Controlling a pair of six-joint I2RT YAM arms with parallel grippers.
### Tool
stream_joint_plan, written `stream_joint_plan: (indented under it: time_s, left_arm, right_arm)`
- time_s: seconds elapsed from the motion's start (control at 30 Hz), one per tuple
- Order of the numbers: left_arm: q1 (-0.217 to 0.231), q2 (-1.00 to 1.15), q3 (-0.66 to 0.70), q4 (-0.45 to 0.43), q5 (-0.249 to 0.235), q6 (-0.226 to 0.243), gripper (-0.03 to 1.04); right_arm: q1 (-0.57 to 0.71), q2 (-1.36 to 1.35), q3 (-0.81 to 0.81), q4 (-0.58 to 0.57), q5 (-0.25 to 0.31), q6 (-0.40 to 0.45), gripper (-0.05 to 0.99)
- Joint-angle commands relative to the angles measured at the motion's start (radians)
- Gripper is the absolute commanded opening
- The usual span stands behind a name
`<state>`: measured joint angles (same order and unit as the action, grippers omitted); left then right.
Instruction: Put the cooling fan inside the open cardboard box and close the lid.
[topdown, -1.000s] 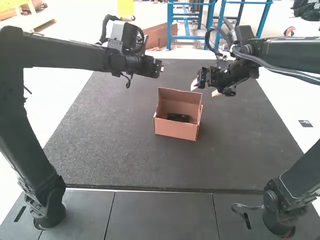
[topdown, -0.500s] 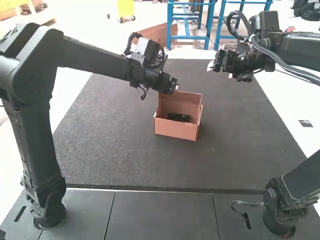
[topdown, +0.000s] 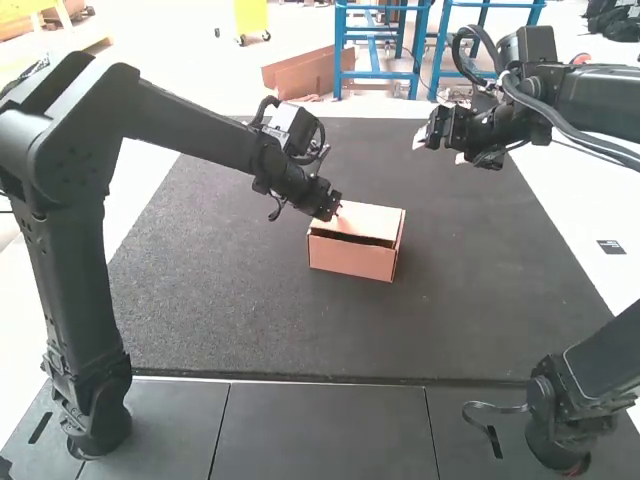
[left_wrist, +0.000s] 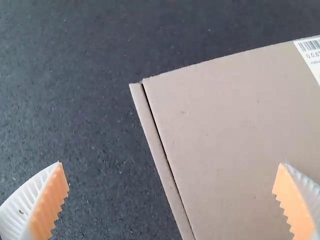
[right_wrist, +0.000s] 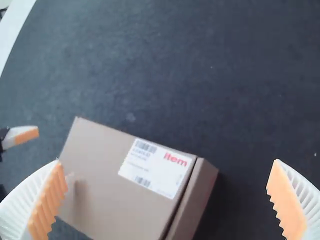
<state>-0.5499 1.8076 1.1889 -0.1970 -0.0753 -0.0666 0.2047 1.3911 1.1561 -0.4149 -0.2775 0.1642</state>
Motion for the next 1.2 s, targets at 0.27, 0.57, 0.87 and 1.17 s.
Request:
stream_joint_plan:
  time_s: [0.27,0.57,0.87,1.17]
  left_arm:
    - [0.024,-0.008,-0.037,0.073,0.006,0.025,0.97]
    - [0.100,-0.333,0.086,0.045,0.034,-0.009,0.97]
    - [0.107,-0.590,-0.216,0.317,0.042,0.065,0.97]
    - [0.125,-0.910,-0.594,0.510,-0.003,0.090,0.96]
  right_arm:
    - [-0.010,-0.029,-0.003,-0.051,-0.034,-0.023,0.92]
    - [-0.013,-0.043,-0.006,-0.018,-0.025,-0.060,0.92]
    - [-0.013,-0.129,-0.096,0.215,0.072,-0.170,0.92]
    - [-0.008,-0.391,-0.403,0.496,0.158,-0.190,0.92]
